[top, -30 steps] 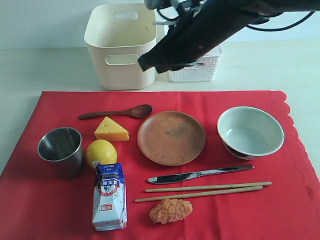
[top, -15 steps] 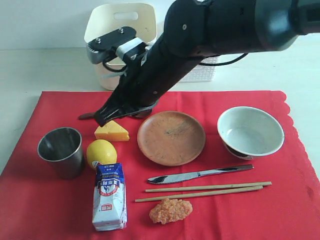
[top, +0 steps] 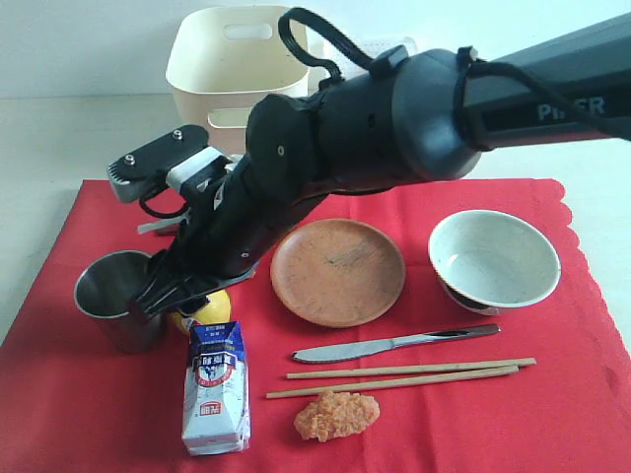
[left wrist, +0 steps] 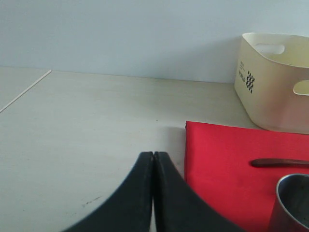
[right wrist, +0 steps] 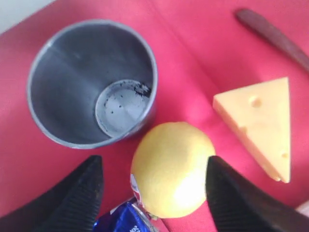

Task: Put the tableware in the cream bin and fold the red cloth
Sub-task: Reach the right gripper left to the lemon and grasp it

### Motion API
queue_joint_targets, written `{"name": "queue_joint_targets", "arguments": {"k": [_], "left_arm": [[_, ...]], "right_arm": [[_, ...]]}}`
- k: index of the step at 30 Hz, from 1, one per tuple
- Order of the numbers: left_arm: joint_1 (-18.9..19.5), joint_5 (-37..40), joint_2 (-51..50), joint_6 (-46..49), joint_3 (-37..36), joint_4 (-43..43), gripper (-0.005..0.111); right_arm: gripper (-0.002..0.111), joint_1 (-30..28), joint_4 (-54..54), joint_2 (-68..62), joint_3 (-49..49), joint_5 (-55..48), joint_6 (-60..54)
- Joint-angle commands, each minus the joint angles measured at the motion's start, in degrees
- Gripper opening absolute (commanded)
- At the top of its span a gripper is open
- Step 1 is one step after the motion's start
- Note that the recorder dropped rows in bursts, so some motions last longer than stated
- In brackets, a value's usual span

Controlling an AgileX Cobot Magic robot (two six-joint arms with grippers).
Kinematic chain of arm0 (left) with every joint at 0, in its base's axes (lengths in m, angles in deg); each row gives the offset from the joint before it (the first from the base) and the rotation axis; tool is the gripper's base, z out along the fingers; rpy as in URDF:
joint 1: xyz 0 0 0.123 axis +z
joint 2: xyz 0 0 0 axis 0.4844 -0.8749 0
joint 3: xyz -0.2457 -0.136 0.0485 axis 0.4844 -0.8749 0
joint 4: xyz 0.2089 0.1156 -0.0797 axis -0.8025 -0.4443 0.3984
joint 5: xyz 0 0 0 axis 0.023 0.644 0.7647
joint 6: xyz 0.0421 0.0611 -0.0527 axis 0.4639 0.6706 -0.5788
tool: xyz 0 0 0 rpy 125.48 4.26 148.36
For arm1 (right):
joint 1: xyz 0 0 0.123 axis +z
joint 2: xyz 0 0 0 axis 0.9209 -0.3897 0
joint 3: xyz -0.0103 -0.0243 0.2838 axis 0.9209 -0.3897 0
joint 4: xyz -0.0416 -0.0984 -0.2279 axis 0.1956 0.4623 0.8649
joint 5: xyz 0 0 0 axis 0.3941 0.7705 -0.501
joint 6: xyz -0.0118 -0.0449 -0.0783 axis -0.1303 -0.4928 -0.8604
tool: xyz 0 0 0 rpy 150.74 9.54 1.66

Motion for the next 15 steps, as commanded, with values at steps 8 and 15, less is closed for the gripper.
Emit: {"name": "queue_joint_targets", "arguments": {"k": [8,15], "left_arm": [[-0.3,0.0,0.3,0.0,0.0,0.3,0.002],[-0.3,0.0,0.3,0.0,0.0,0.3,0.002]], "right_arm": [[0.067,0.1,-0.4,-4.0,0.1,1.2,0.4],[0.067,0.1,-0.4,-7.4,3.0,1.1,0.4]]}}
